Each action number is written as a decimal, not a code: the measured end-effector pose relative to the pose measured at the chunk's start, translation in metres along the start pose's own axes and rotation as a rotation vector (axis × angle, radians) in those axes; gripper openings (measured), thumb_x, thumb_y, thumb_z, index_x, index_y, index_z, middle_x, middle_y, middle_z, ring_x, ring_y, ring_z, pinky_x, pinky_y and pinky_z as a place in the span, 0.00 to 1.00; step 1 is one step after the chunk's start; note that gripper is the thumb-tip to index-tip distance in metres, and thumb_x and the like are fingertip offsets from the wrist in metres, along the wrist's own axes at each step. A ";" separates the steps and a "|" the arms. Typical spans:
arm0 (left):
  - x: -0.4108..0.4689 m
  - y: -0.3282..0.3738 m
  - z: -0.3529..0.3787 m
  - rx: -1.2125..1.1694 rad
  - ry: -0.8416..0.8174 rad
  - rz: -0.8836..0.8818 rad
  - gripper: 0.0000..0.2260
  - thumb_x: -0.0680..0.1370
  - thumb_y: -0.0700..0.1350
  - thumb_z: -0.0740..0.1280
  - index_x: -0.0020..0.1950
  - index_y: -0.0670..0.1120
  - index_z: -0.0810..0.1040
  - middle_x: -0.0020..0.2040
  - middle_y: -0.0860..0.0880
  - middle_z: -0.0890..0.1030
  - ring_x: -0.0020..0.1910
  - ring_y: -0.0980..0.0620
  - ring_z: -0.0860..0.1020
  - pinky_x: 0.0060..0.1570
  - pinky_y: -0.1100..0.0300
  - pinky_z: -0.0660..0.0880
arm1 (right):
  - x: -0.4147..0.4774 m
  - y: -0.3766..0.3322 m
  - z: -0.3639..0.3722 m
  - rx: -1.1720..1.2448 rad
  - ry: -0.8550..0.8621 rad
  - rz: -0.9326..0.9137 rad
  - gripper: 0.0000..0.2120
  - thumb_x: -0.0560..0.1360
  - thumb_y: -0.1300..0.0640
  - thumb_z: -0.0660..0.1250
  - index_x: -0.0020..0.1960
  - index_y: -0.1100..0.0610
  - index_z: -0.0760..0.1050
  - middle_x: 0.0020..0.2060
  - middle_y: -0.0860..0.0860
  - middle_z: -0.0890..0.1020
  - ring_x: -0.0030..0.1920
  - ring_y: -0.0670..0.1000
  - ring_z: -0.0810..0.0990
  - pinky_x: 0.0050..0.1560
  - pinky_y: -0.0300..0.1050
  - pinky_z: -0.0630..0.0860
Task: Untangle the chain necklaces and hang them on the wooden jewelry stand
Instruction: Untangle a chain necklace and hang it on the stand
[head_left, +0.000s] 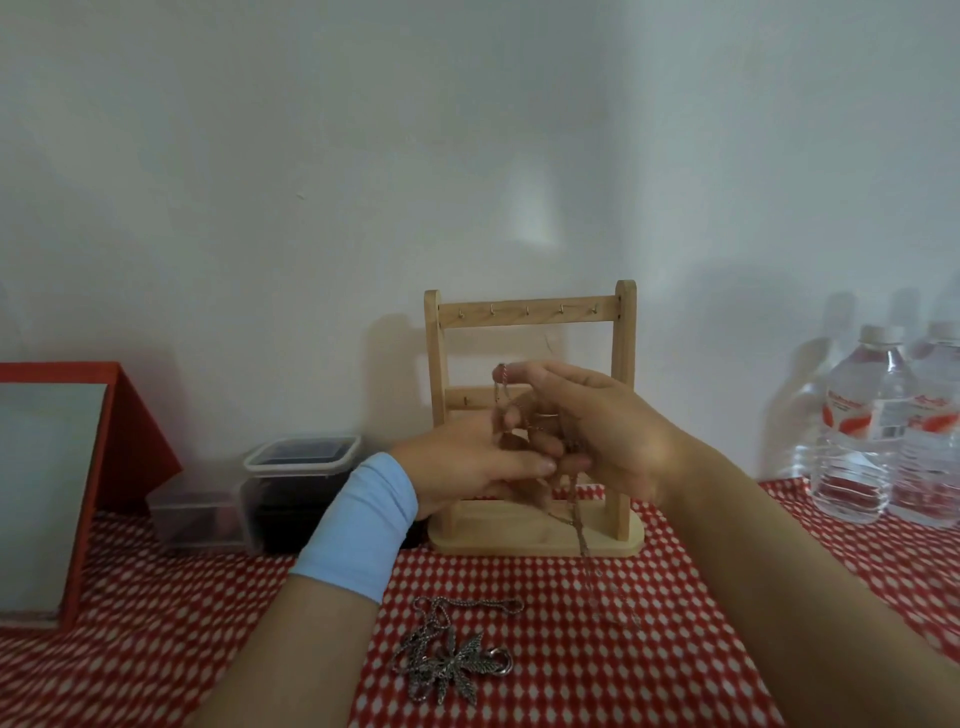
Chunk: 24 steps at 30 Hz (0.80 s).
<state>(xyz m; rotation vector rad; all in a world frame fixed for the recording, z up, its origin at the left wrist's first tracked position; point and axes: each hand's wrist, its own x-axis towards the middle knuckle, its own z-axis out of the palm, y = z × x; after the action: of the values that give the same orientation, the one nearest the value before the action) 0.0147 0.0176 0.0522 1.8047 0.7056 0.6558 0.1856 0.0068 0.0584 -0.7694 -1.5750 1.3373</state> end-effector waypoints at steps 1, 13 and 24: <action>-0.001 0.000 0.000 0.034 0.008 -0.037 0.08 0.80 0.38 0.65 0.57 0.48 0.78 0.39 0.50 0.79 0.37 0.52 0.79 0.47 0.54 0.80 | 0.001 0.000 -0.002 -0.005 0.012 0.012 0.13 0.84 0.52 0.62 0.61 0.57 0.80 0.41 0.54 0.82 0.30 0.48 0.71 0.26 0.40 0.63; -0.017 0.012 -0.036 -0.121 0.435 0.066 0.14 0.78 0.44 0.60 0.32 0.48 0.69 0.28 0.50 0.62 0.22 0.54 0.59 0.26 0.60 0.68 | 0.000 0.011 -0.024 -0.544 0.001 0.139 0.18 0.76 0.71 0.70 0.59 0.53 0.82 0.52 0.49 0.84 0.46 0.44 0.83 0.41 0.33 0.78; -0.019 0.013 -0.035 0.504 0.688 0.077 0.14 0.79 0.45 0.63 0.33 0.45 0.72 0.27 0.56 0.70 0.25 0.60 0.67 0.29 0.68 0.65 | 0.003 0.024 -0.020 -0.399 0.010 0.211 0.11 0.86 0.58 0.58 0.56 0.58 0.80 0.38 0.55 0.86 0.48 0.55 0.88 0.53 0.49 0.82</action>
<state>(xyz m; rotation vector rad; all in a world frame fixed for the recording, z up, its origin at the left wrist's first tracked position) -0.0211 0.0222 0.0735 2.0667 1.3559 1.2640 0.2009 0.0229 0.0354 -1.2112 -1.8181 1.1721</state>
